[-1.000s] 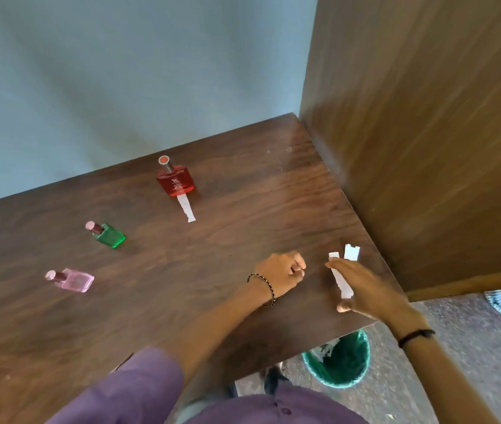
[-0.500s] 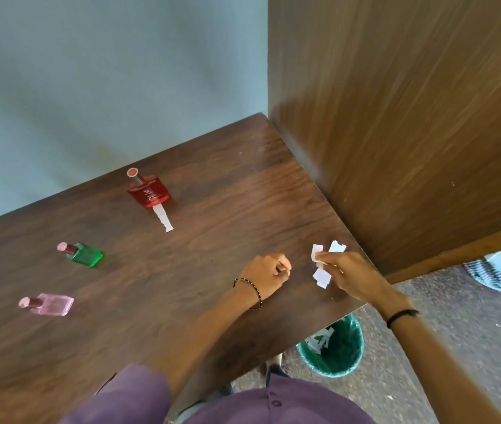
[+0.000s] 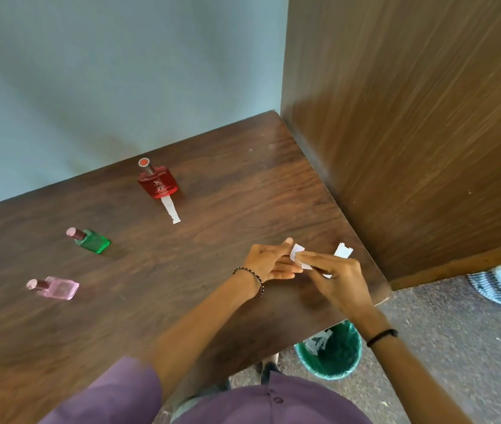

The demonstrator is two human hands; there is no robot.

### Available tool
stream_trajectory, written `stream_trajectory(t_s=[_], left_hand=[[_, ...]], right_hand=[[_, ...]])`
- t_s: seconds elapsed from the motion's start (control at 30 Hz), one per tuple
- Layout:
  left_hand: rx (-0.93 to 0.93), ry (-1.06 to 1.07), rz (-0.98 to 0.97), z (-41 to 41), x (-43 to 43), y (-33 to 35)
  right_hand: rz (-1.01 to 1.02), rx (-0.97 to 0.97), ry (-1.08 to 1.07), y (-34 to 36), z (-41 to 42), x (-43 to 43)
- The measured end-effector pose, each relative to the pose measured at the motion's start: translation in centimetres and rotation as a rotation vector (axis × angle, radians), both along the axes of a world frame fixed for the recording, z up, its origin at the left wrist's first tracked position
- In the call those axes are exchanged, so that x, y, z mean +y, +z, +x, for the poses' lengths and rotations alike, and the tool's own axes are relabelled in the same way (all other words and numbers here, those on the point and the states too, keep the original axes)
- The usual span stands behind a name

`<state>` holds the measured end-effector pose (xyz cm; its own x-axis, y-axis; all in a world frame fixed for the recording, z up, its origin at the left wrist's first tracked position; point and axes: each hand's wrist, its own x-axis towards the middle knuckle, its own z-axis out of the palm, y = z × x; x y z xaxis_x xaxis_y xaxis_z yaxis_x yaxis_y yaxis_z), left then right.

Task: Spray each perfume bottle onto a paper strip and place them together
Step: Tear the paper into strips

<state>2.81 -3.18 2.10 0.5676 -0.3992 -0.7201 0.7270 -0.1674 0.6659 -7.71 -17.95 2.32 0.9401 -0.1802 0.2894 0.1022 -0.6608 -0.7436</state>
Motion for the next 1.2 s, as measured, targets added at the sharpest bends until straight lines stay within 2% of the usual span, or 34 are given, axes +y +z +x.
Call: stream_trajectory(t_s=[0.23, 0.33, 0.43, 0.53, 0.67, 0.77, 0.83, 0.93, 1.07, 1.13, 1.2], left_hand=[[-0.158, 0.126, 0.066, 0.4, 2.7, 0.6], [-0.213, 0.193, 0.083, 0.4, 3.5, 0.9], [-0.249, 0.242, 0.074, 0.4, 4.4, 1.2], [-0.291, 0.265, 0.068, 0.3, 5.0, 1.7], [-0.334, 0.316, 0.046, 0.1, 5.8, 2.3], [-0.351, 0.323, 0.028, -0.1, 6.3, 2.6], [-0.351, 0.321, 0.016, -0.2, 6.6, 2.7], [-0.351, 0.358, 0.01, -0.6, 6.5, 2.8], [-0.342, 0.345, 0.003, -1.3, 6.2, 2.9], [-0.323, 0.321, -0.015, -1.8, 5.8, 2.9], [-0.298, 0.345, -0.052, -2.1, 5.6, 3.0]], right_hand=[[0.03, -0.024, 0.046, 0.0, 0.8, 1.9], [0.053, 0.089, 0.018, 0.0, 1.2, 2.4], [0.359, 0.315, -0.076, 0.5, 2.0, 3.1], [0.628, 0.442, -0.023, 1.1, 2.9, 3.9], [0.843, 0.548, 0.121, 1.8, 3.3, 4.9], [0.914, 0.534, 0.113, 2.0, 3.7, 5.3], [0.893, 0.498, 0.074, 2.0, 3.9, 5.5], [0.73, 0.441, -0.042, 1.9, 4.0, 5.6], [0.194, 0.224, -0.073, 2.7, 3.4, 5.5], [0.04, 0.113, -0.007, 3.2, 3.2, 5.8], [-0.026, 0.057, 0.043, 3.5, 3.1, 6.0]])
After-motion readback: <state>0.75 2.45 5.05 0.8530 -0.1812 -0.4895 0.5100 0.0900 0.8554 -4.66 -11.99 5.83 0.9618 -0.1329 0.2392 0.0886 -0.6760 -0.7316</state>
